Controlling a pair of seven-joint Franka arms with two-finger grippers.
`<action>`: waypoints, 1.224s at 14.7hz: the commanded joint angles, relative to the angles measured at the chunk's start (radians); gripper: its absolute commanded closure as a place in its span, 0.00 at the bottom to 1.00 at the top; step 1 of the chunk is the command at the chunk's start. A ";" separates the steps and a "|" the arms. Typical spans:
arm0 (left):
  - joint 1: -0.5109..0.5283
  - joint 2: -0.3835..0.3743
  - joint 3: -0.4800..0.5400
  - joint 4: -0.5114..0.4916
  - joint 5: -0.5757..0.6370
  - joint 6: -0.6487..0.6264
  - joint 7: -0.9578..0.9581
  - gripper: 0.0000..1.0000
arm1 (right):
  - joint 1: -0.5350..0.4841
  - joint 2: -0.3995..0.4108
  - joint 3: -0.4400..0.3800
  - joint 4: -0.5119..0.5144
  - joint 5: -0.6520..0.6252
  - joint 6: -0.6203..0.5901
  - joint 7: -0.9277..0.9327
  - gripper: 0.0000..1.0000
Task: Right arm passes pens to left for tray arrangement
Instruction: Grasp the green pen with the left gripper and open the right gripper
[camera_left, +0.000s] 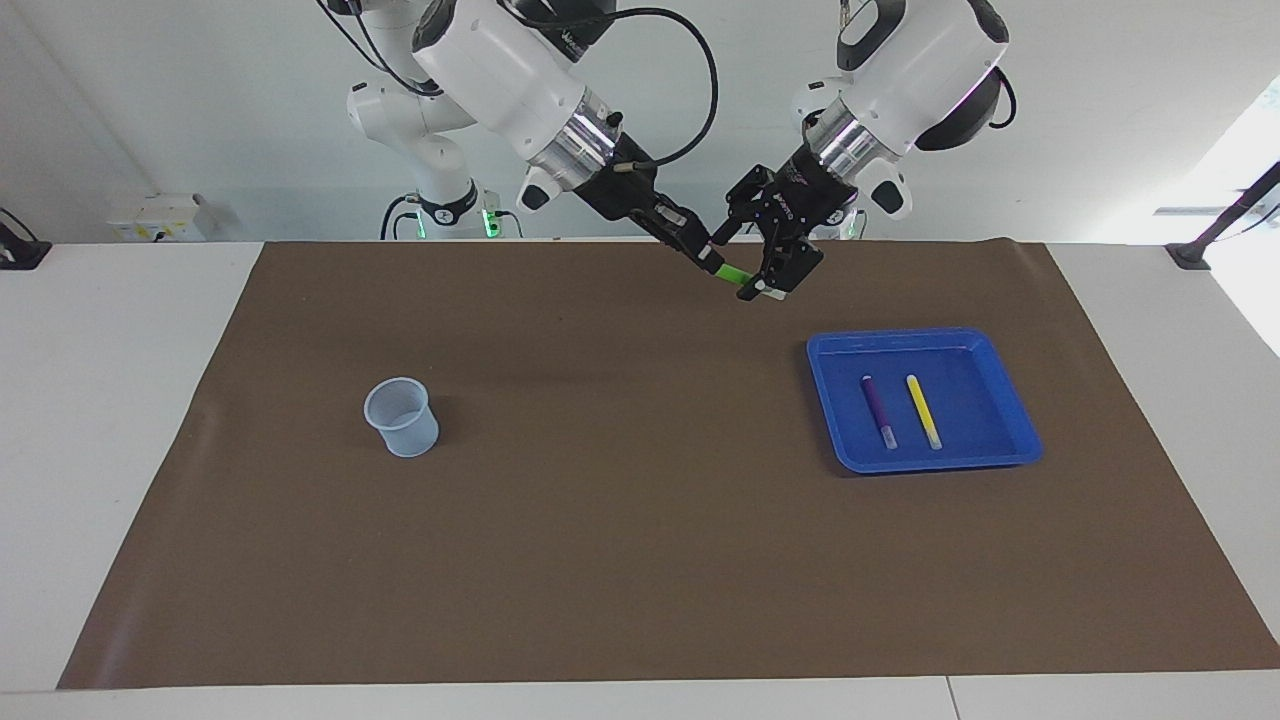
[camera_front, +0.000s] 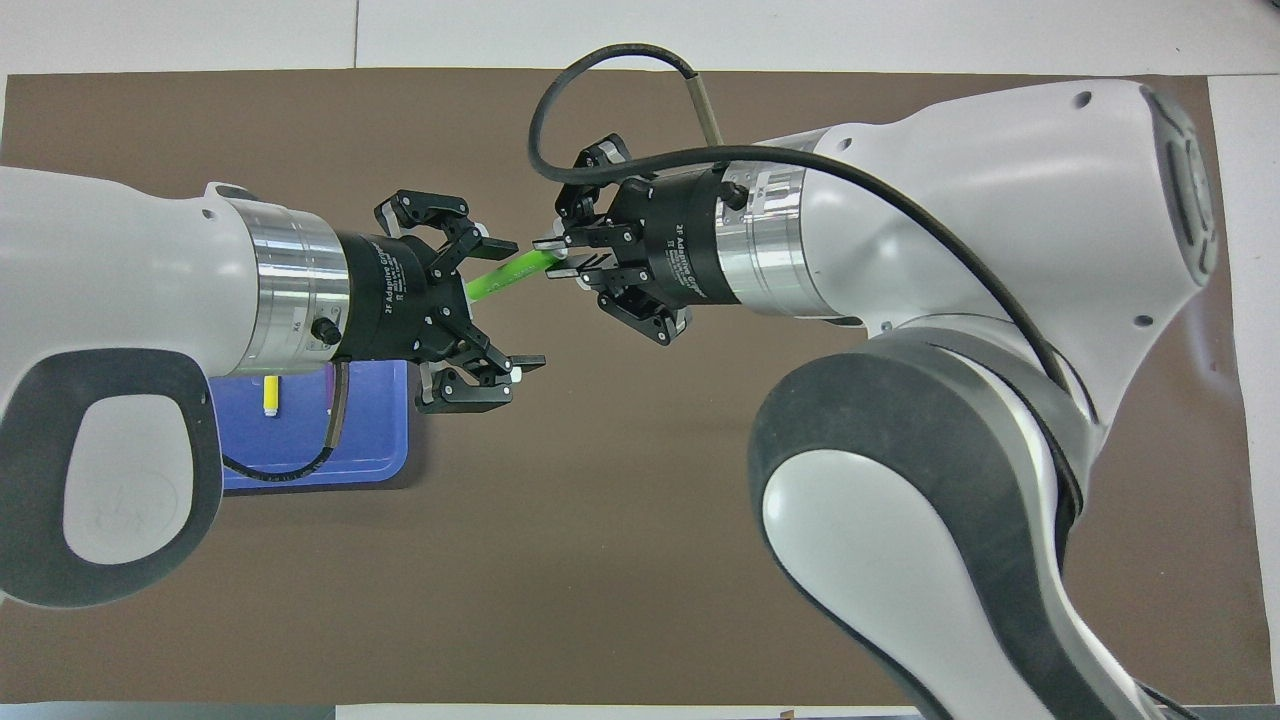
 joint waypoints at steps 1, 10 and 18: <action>-0.007 -0.011 0.009 -0.001 0.015 -0.021 0.007 0.12 | -0.003 0.011 0.002 0.015 0.017 0.006 0.006 1.00; -0.003 -0.011 0.012 0.005 0.017 -0.020 0.005 0.45 | -0.003 0.013 0.002 0.015 0.017 0.006 0.004 1.00; 0.003 -0.008 0.014 0.008 0.034 0.019 0.067 1.00 | -0.003 0.013 0.002 0.013 0.011 0.006 0.003 1.00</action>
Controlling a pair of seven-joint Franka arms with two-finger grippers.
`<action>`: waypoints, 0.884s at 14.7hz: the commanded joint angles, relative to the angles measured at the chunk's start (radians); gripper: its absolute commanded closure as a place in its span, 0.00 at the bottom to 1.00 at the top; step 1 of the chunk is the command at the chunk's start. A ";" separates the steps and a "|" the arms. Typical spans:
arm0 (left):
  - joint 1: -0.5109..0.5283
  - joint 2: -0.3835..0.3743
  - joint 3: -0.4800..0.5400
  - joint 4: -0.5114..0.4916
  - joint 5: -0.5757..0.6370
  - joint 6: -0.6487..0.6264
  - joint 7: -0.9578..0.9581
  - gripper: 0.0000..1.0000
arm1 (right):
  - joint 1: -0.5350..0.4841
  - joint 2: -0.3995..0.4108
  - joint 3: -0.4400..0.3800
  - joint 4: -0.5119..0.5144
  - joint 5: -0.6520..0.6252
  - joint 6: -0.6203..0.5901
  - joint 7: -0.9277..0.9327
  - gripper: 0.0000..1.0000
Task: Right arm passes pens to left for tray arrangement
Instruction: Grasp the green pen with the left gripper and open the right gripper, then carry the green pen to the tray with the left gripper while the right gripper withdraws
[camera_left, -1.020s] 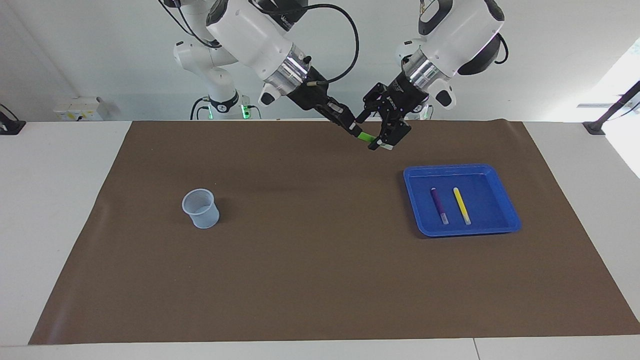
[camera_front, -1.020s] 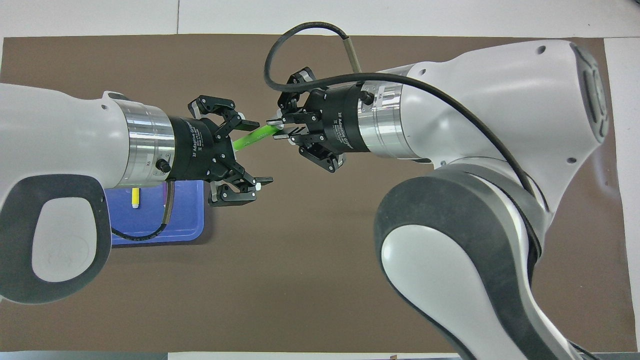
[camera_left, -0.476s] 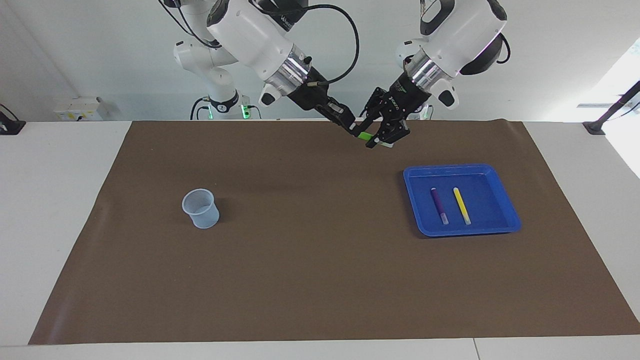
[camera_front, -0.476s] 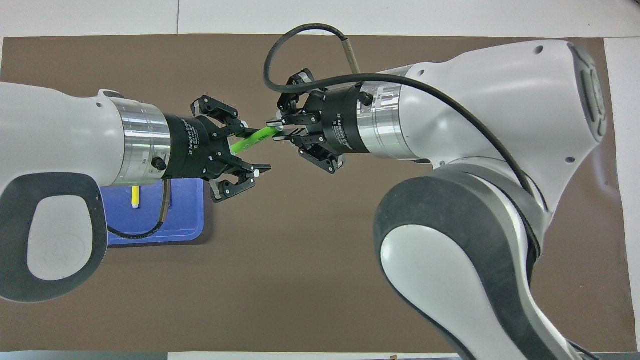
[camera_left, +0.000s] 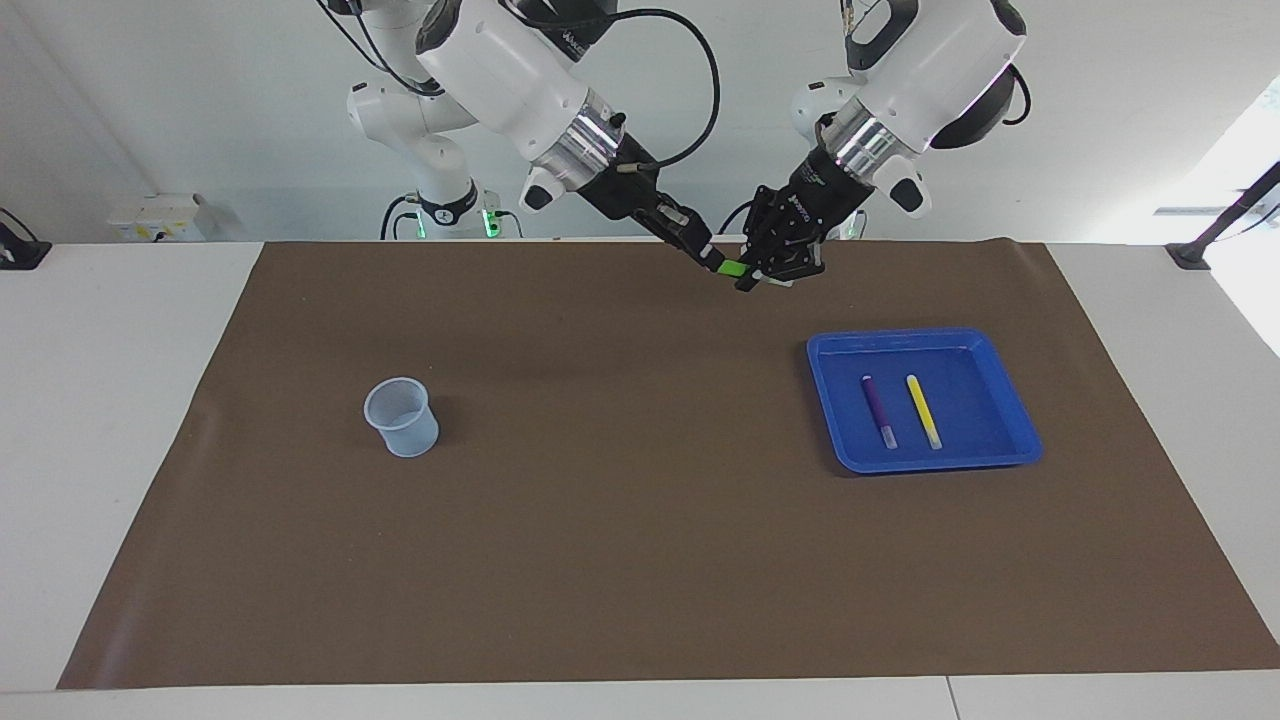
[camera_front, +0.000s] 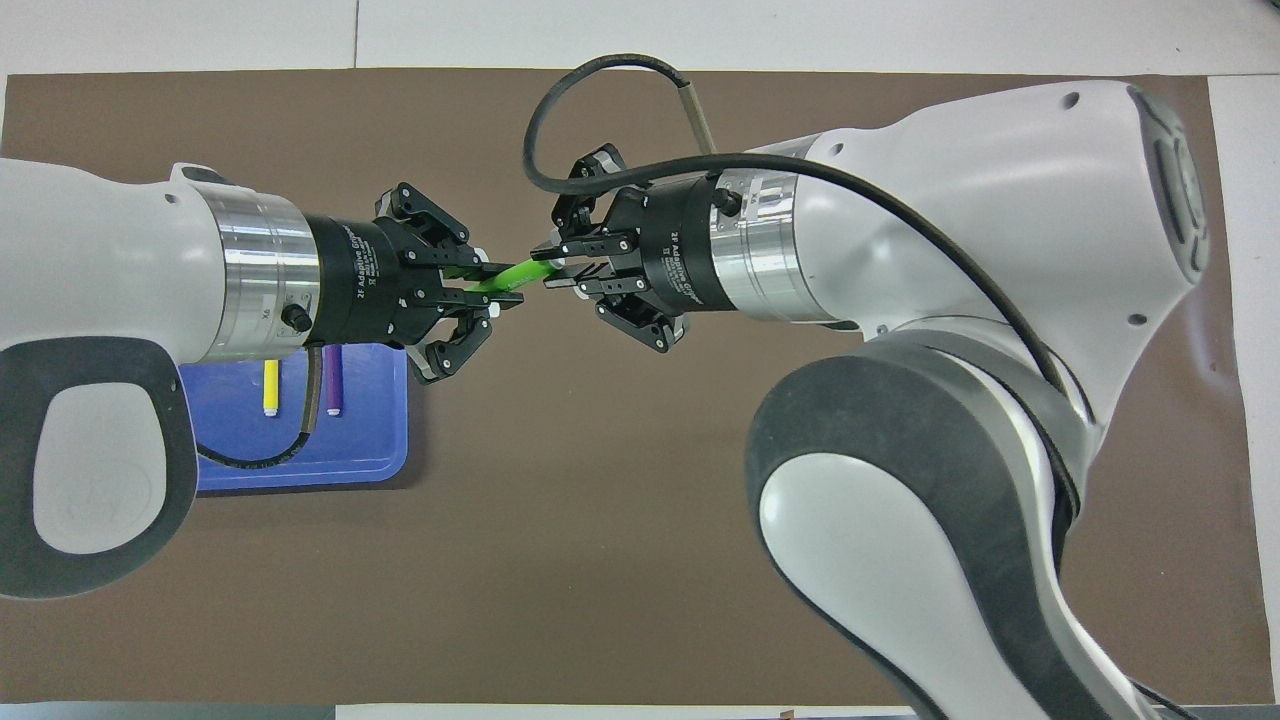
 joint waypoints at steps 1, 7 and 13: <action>-0.003 -0.010 -0.002 -0.001 0.012 -0.001 0.028 1.00 | -0.005 0.013 0.001 0.012 0.011 0.024 0.003 1.00; -0.003 -0.010 -0.002 -0.001 0.016 0.005 0.032 1.00 | -0.016 0.013 -0.001 0.012 -0.001 0.021 -0.006 0.02; 0.006 -0.013 0.000 -0.015 0.019 0.022 0.116 1.00 | -0.088 0.013 -0.009 0.007 -0.153 -0.074 -0.130 0.00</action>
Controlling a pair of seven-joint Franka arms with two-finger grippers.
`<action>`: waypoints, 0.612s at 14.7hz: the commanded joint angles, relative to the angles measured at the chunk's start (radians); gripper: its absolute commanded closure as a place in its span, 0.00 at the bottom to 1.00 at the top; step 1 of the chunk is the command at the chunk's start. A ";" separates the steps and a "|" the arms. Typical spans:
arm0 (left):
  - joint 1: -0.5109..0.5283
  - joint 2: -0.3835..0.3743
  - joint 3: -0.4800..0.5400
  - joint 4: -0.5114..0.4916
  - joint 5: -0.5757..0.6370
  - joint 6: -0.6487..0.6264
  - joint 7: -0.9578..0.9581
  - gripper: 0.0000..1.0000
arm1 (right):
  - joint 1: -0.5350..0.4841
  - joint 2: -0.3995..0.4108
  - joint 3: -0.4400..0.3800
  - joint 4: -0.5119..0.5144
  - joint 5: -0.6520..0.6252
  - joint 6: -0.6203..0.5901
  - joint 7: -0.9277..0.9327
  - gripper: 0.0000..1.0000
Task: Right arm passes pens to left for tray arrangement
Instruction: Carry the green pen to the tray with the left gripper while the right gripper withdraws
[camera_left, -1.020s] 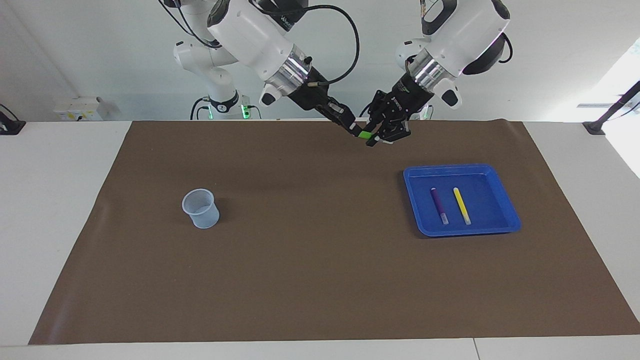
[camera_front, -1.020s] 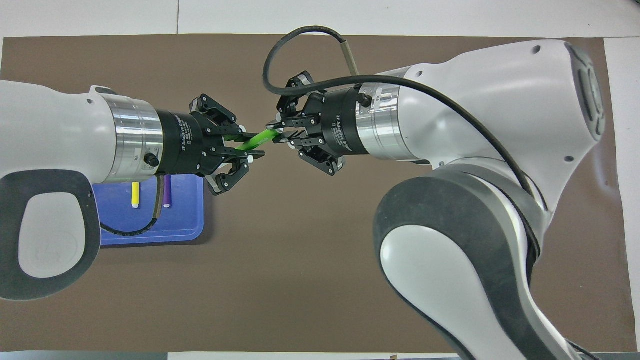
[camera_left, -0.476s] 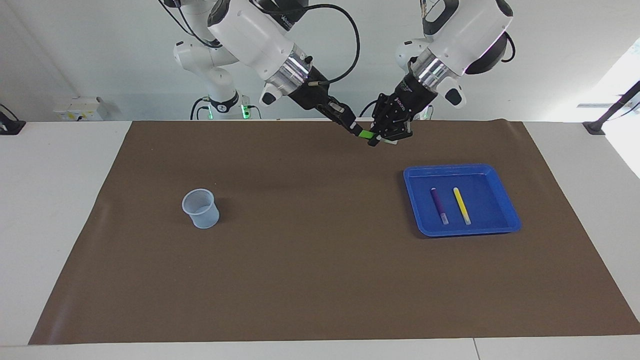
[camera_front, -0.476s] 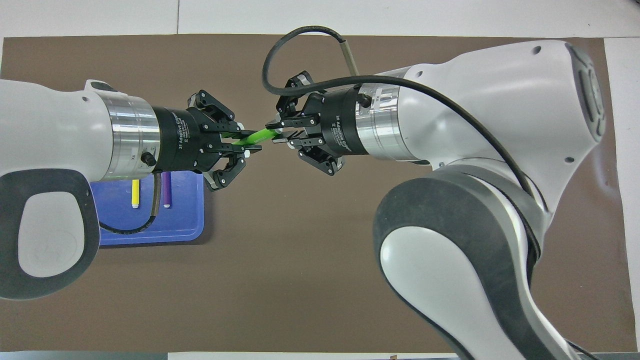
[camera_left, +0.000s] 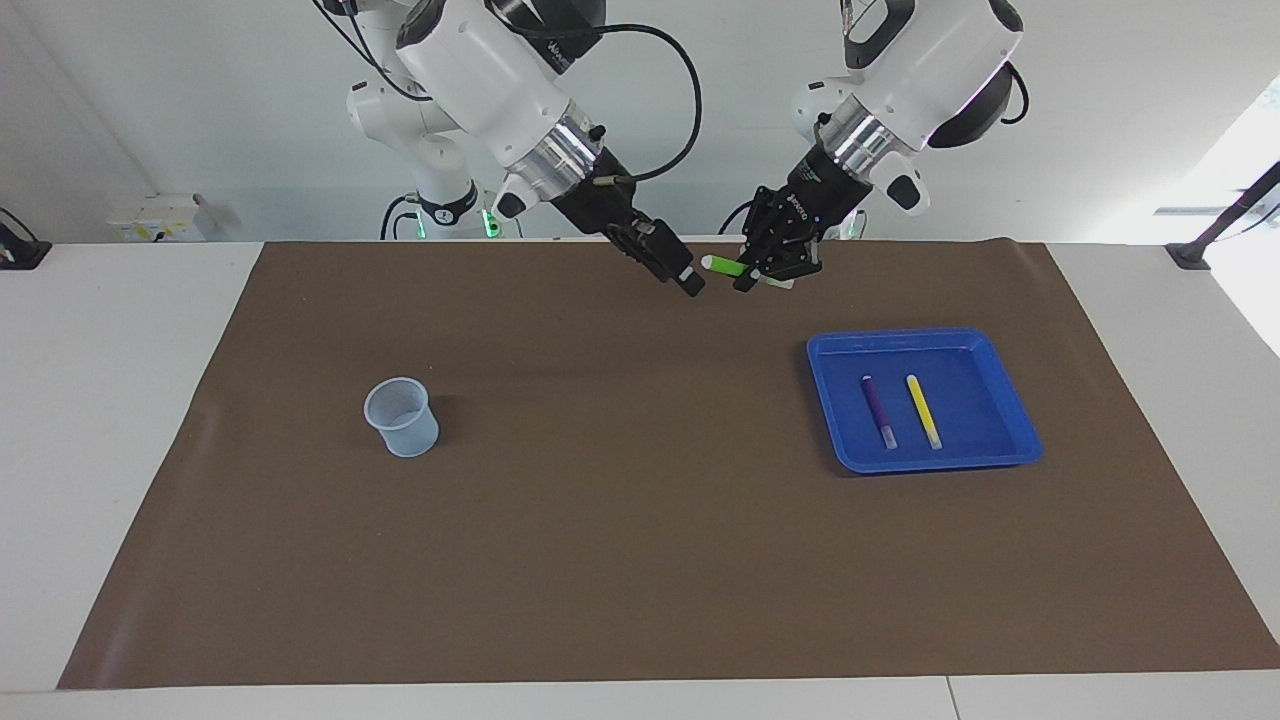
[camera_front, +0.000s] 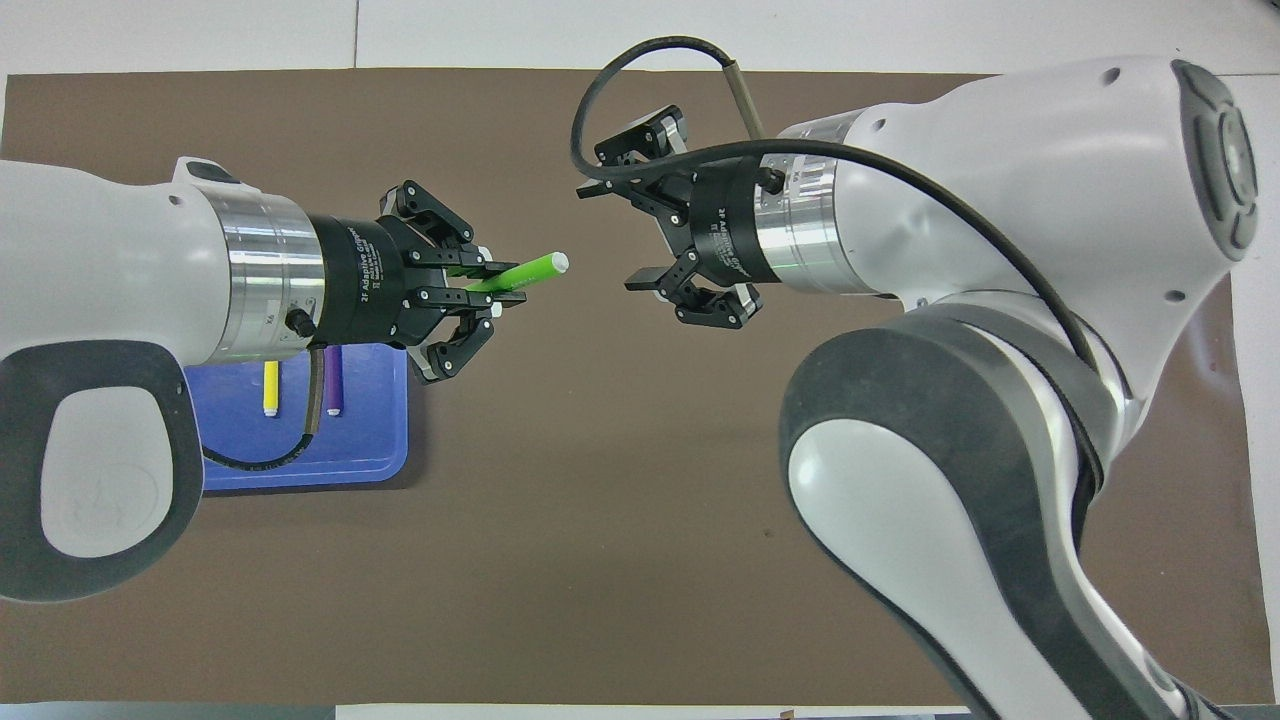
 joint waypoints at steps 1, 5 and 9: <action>0.028 -0.012 0.002 -0.024 0.013 0.001 0.120 1.00 | -0.066 0.008 0.006 0.007 -0.064 -0.075 -0.108 0.00; 0.122 -0.020 0.002 -0.064 0.014 -0.112 0.462 1.00 | -0.107 -0.006 0.006 -0.016 -0.232 -0.161 -0.220 0.00; 0.220 -0.023 0.004 -0.110 0.115 -0.184 0.809 1.00 | -0.150 -0.010 0.006 -0.017 -0.351 -0.236 -0.366 0.00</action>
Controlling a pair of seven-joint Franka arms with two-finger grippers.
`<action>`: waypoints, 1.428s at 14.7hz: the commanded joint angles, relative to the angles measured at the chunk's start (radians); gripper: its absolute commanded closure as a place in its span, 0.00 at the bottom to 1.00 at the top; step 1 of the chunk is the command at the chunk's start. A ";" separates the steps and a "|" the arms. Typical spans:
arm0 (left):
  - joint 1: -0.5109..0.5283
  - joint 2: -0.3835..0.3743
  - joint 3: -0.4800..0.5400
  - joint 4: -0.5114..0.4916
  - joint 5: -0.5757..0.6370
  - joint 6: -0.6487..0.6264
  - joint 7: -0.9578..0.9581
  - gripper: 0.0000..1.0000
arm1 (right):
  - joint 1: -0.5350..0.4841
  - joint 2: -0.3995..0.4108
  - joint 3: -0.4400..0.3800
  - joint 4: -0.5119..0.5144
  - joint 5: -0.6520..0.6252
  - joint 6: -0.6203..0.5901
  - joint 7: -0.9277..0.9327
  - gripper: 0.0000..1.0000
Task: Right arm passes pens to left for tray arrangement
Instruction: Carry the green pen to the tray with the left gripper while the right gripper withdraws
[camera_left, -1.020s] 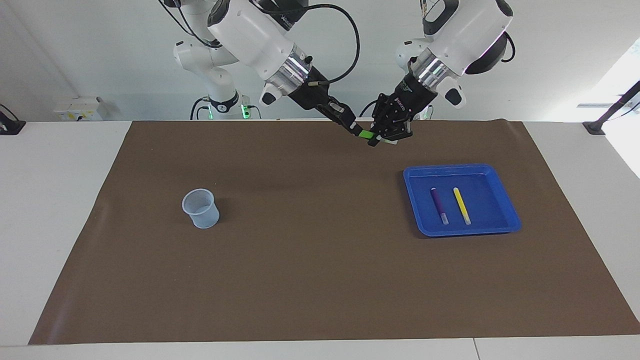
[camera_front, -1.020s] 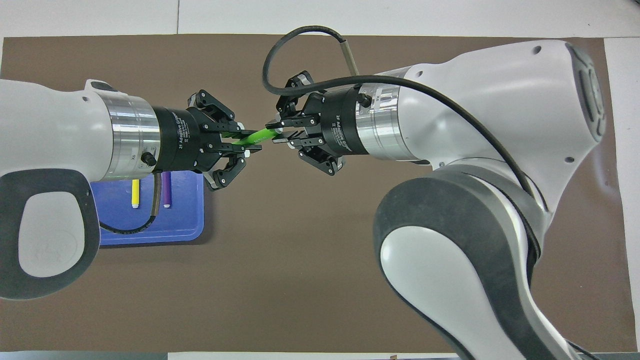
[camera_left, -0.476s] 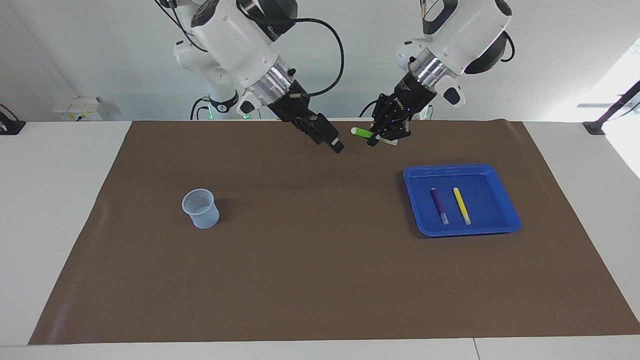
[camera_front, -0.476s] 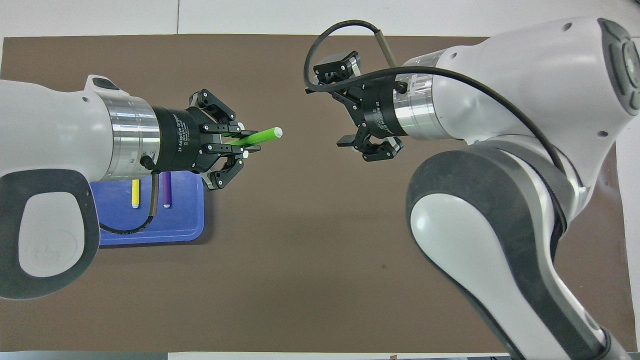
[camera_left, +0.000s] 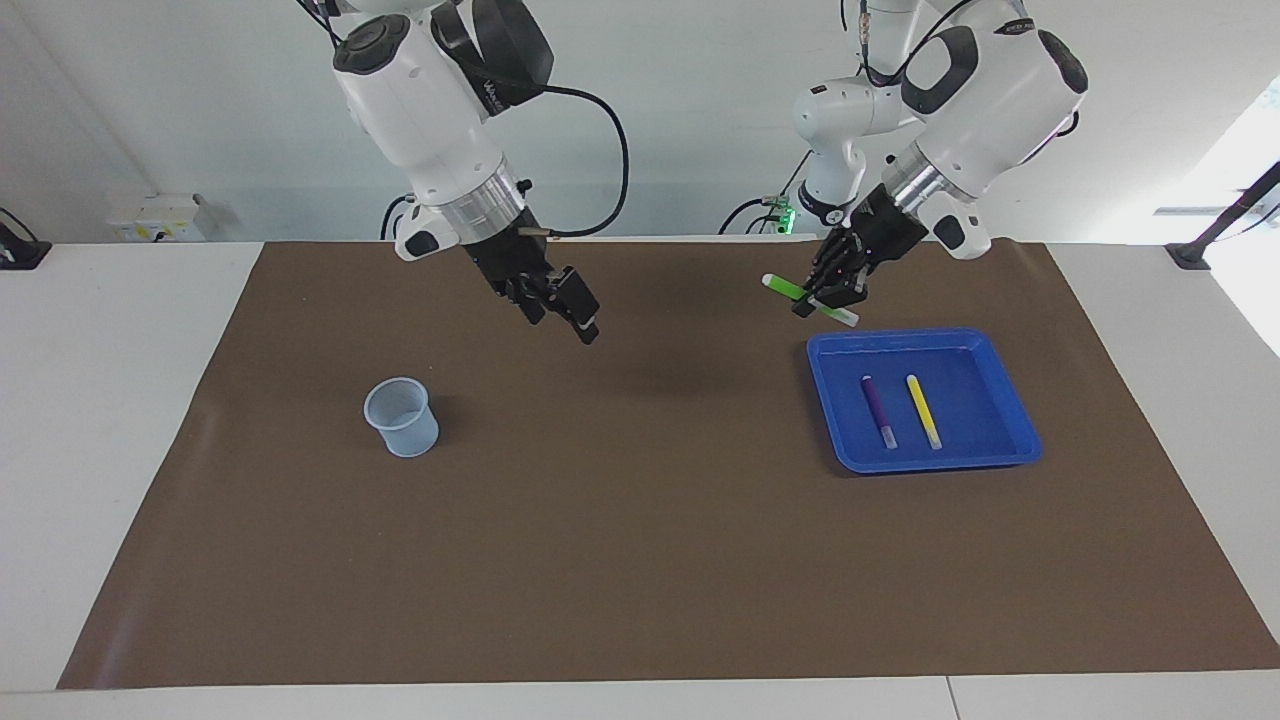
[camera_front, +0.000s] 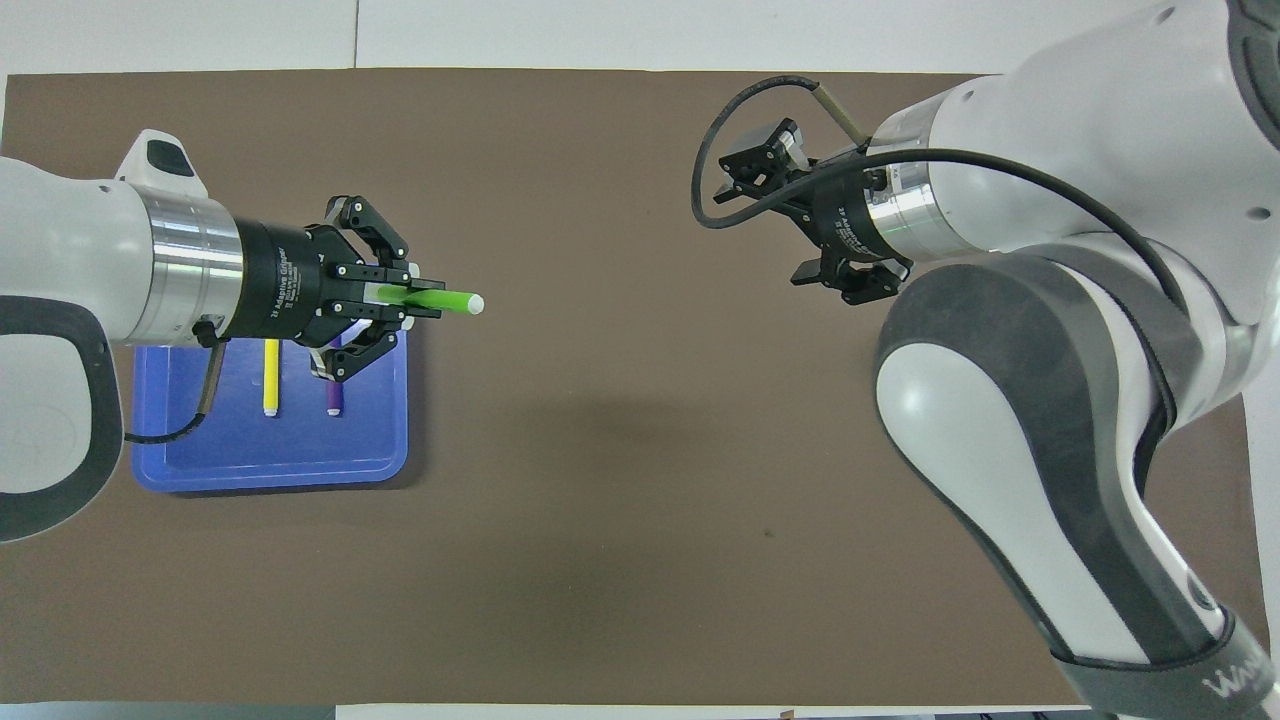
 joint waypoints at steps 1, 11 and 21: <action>0.072 -0.022 -0.002 -0.035 0.089 -0.053 0.246 1.00 | -0.042 -0.021 0.009 -0.025 -0.074 -0.023 -0.097 0.00; 0.261 0.179 -0.002 -0.090 0.628 0.029 1.094 1.00 | -0.134 -0.051 -0.049 -0.042 -0.283 -0.094 -0.483 0.00; 0.307 0.288 -0.001 -0.239 0.767 0.278 1.127 1.00 | -0.085 -0.173 -0.308 -0.039 -0.284 -0.304 -0.850 0.00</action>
